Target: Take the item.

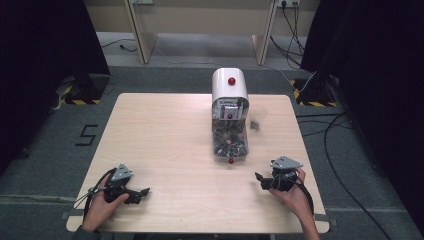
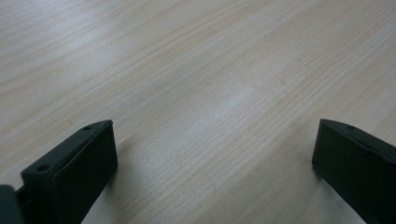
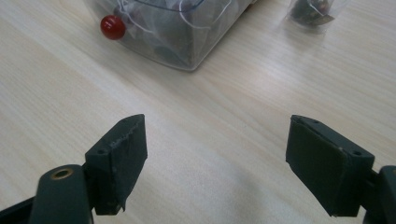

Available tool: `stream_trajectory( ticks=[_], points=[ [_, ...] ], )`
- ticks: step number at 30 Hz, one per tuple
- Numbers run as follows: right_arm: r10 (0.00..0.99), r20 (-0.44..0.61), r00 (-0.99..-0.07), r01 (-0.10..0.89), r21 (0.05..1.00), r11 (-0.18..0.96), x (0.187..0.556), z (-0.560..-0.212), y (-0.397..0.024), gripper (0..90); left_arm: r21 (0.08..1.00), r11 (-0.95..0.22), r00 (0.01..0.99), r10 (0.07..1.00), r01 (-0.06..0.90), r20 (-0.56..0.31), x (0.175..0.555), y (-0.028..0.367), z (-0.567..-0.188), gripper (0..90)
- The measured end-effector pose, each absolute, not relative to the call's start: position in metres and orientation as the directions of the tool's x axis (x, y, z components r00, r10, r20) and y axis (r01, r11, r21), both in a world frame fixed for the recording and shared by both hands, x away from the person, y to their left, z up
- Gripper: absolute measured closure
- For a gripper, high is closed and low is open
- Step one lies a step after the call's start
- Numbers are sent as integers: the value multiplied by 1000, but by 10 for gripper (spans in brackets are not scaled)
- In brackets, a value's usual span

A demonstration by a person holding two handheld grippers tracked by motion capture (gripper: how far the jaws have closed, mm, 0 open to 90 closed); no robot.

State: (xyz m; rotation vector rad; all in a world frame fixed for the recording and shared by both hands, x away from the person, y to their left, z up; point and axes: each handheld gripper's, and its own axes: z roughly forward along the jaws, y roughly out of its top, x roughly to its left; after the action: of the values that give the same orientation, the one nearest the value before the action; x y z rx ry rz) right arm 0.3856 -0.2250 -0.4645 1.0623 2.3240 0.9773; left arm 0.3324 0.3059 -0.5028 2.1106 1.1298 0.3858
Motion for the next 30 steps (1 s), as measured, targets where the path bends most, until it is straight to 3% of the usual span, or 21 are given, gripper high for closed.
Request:
stream_trajectory(
  ticks=[30],
  points=[
    [784, -68, -618, 481, 755, 445, 346, -472, -235, 228, 702, -373, 575, 816, 607, -63, 332, 306, -503, 0]
  ],
)
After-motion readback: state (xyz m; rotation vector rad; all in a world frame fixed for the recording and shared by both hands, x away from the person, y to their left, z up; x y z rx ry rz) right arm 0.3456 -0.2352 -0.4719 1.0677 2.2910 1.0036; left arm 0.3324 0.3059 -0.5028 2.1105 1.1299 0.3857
